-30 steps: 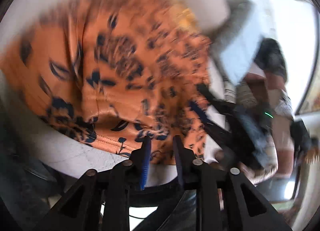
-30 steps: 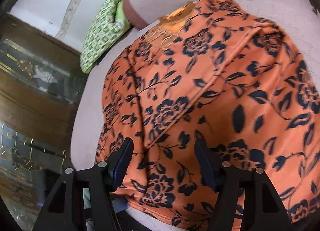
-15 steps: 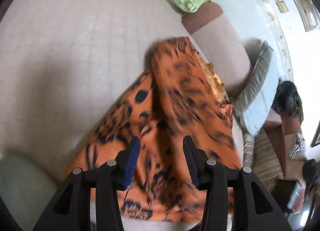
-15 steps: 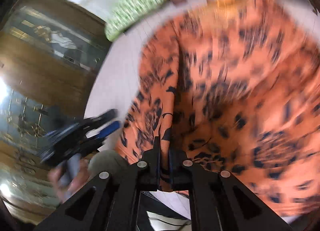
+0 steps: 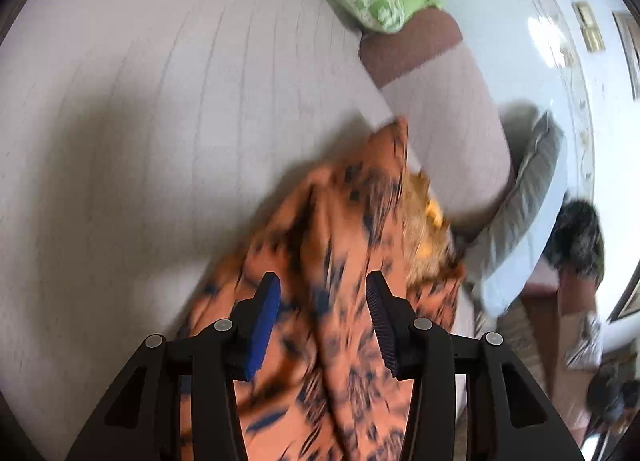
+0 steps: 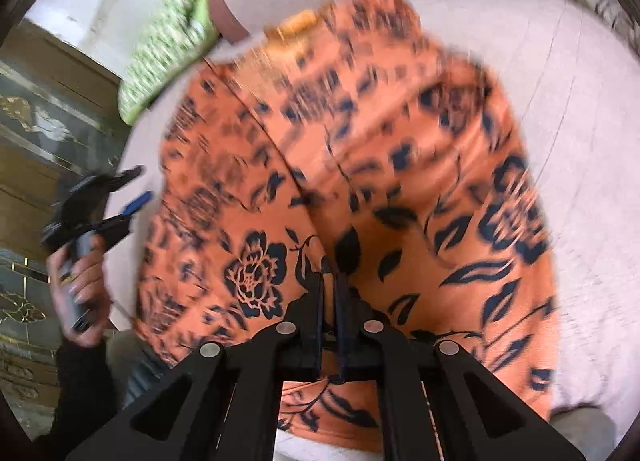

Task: Fold small clothes

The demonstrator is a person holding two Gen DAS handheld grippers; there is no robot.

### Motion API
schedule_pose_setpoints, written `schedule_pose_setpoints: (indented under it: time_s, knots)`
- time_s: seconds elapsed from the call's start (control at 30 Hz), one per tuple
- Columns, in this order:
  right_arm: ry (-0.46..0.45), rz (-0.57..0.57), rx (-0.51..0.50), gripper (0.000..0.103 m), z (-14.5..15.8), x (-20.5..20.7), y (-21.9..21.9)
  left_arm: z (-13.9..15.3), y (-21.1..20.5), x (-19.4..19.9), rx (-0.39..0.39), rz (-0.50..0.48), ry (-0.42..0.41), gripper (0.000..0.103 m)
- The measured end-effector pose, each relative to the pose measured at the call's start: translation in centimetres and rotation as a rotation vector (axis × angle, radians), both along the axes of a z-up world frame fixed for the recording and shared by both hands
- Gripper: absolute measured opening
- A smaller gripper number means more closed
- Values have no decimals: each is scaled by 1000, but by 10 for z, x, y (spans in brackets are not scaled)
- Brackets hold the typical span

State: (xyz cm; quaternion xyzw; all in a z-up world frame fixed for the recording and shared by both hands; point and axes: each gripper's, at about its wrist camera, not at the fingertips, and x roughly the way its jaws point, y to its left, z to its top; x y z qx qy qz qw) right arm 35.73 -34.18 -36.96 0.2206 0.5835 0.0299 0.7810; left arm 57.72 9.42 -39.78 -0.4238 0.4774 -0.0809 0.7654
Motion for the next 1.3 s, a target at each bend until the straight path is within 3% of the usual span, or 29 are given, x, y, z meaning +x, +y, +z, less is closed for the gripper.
schedule_pose_setpoints:
  time_s: [0.07, 0.17, 0.2, 0.23, 0.27, 0.3, 0.37, 0.43, 0.53, 0.63, 0.73, 0.8, 0.9, 0.93, 1.0, 1.03, 1.1, 1.13, 1.2, 1.23, 1.3]
  knots:
    - [2, 2, -89, 4, 11, -4, -9, -9, 1, 19, -28, 27, 9, 44]
    - [114, 64, -182, 6, -13, 1, -11, -37, -9, 52, -88, 23, 61, 42]
    - [133, 75, -210, 11, -15, 0, -11, -46, -13, 59, -95, 18, 68, 41]
    - [103, 82, -227, 11, -7, -1, -7, -54, -15, 63, -100, 13, 59, 39]
    - [45, 86, -221, 18, 6, 1, -3, -60, -19, 68, -100, 3, 42, 39]
    - [-6, 91, -204, 42, 19, 4, 1, -65, -21, 72, -102, 5, 38, 39]
    - [-100, 116, -180, 68, 44, 22, 15, -77, -19, 80, -170, 35, 55, 38]
    - [-155, 190, -150, 68, 56, 54, 35, -77, -14, 78, -201, 39, 58, 37]
    - [-178, 264, -56, 67, 41, 121, 74, -82, -11, 82, -171, 56, 69, 23]
    - [-131, 253, 13, 62, 5, 195, 100, -86, -8, 75, -223, 85, 73, 23]
    - [-101, 221, -6, 61, -24, 255, 115, -88, -10, 75, -217, 71, 85, 23]
    - [-83, 216, 32, 60, -36, 283, 122, -90, -6, 75, -237, 75, 87, 23]
    - [-48, 181, 20, 61, -61, 326, 132, -87, 2, 69, -253, 82, 87, 14]
    - [-29, 165, 24, 58, -69, 331, 132, -84, 4, 67, -260, 84, 80, 12]
    - [24, 133, 31, 7, -85, 335, 132, -74, 14, 58, -283, 124, 42, 11]
    - [25, 135, 21, 3, -85, 335, 132, -68, 19, 54, -274, 136, 20, 10]
    - [-56, 126, -3, 3, -68, 328, 131, -60, 20, 54, -174, 165, -15, 10]
    - [-63, 121, 6, 3, -68, 327, 131, -65, 15, 58, -139, 159, 8, 12]
    - [2, 140, -32, 8, -84, 331, 136, -75, 1, 67, -101, 96, 70, 13]
    - [51, 155, -64, 9, -92, 330, 138, -76, -1, 66, -103, 96, 68, 14]
    - [28, 154, -25, 11, -78, 320, 135, -63, 2, 60, -78, 110, 26, 22]
